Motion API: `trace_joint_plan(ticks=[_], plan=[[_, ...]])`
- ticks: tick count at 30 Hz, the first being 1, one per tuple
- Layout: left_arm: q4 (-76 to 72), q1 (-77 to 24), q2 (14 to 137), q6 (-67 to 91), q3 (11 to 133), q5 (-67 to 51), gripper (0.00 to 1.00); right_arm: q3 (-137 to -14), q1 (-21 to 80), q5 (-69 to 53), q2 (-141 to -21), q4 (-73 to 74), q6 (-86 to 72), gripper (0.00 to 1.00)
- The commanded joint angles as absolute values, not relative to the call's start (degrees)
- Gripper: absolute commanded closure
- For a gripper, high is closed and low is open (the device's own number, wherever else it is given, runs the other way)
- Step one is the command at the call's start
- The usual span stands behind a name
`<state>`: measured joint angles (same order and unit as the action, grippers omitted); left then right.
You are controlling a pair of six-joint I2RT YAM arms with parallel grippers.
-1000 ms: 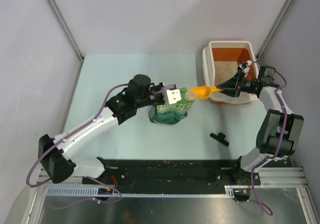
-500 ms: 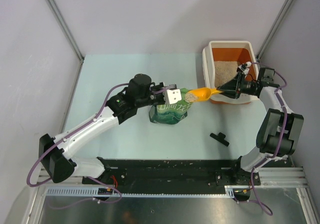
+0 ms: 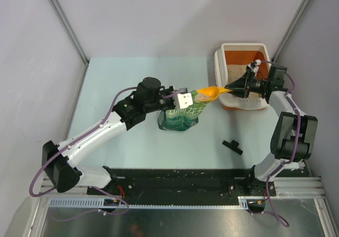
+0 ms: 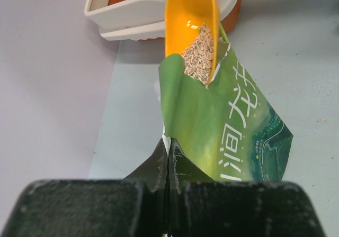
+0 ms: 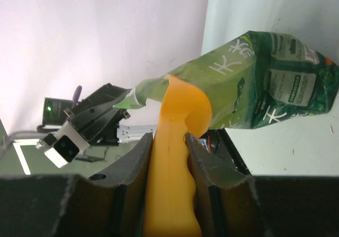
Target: Fill the litter box with clean litter
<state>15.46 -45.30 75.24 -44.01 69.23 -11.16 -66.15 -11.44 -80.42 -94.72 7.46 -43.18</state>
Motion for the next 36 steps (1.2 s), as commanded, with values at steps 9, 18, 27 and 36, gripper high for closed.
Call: trace_joint_plan(ticks=[9, 18, 27, 36], plan=[[14.24, -44.82, 75.76, -46.58, 72.60, -10.81, 1.00, -64.78, -10.99, -81.13, -95.45, 10.90, -38.32, 1.00], [14.24, -44.47, 77.08, -47.46, 73.21, -11.16, 1.00, -64.78, -17.04, -84.55, -94.66, 8.00, -42.10, 1.00], [14.24, -44.30, 78.84, -47.64, 74.18, -11.51, 1.00, -64.78, -22.14, -86.66, -93.34, 2.29, -47.63, 1.00], [14.24, -44.03, 80.51, -48.34, 75.50, -11.43, 1.00, -64.69, -30.84, -82.19, -96.15, -21.85, -66.24, 1.00]])
